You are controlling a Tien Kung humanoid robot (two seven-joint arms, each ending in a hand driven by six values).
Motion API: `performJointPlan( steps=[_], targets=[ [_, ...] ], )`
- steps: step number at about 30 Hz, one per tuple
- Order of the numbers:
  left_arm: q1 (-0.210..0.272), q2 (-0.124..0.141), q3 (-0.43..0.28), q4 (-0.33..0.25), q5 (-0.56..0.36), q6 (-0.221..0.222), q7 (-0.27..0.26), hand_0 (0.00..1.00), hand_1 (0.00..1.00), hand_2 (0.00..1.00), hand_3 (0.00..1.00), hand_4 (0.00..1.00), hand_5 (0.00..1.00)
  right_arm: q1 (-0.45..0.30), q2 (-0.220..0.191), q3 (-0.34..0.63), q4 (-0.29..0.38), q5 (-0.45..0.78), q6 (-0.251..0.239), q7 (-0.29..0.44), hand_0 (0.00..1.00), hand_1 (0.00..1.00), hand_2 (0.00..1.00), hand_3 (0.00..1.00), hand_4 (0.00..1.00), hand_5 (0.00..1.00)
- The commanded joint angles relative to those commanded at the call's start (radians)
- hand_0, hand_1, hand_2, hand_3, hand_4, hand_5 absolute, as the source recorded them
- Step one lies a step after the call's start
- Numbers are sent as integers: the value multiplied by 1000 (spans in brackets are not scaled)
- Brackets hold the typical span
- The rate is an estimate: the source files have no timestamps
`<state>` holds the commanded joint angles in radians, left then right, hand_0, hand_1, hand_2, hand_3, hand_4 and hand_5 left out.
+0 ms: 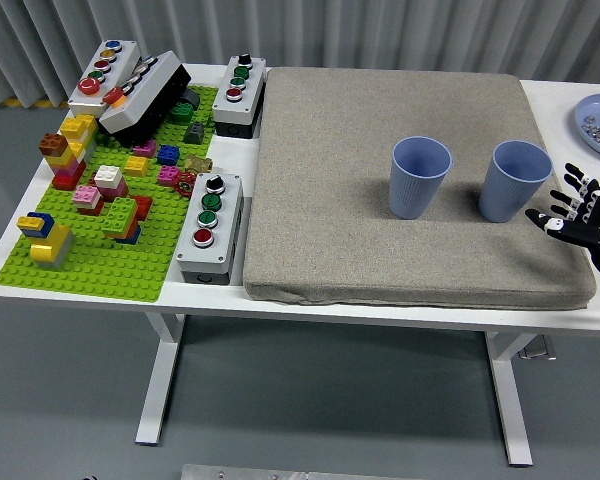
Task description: Pick cup pour cup place
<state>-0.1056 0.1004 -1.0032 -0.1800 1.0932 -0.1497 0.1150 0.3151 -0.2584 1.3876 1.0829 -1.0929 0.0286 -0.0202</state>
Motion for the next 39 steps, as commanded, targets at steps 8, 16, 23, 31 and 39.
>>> performJointPlan(
  steps=[8,16,23,31,39],
  targets=[
    [-2,0,9,0,-5,0,-1,816,774,844,758,546,998,23,13,-20,-49,14,-27,56,946,932,998,998,847,177],
    [-2,2,17,0,-8,0,-2,816,773,842,757,546,998,47,25,-42,-83,18,-59,75,968,954,998,998,849,178],
    [-2,3,27,0,-14,-1,-3,816,773,843,757,545,998,55,35,-63,-93,25,-61,74,967,957,998,998,850,180],
    [-1,4,35,0,-18,-1,-4,817,773,842,757,546,998,87,49,-100,-113,30,-65,77,965,955,998,998,851,189],
    [-6,5,39,0,-22,-1,-5,817,773,842,756,546,998,115,57,-115,-129,32,-65,75,969,955,998,998,849,194]
  ],
)
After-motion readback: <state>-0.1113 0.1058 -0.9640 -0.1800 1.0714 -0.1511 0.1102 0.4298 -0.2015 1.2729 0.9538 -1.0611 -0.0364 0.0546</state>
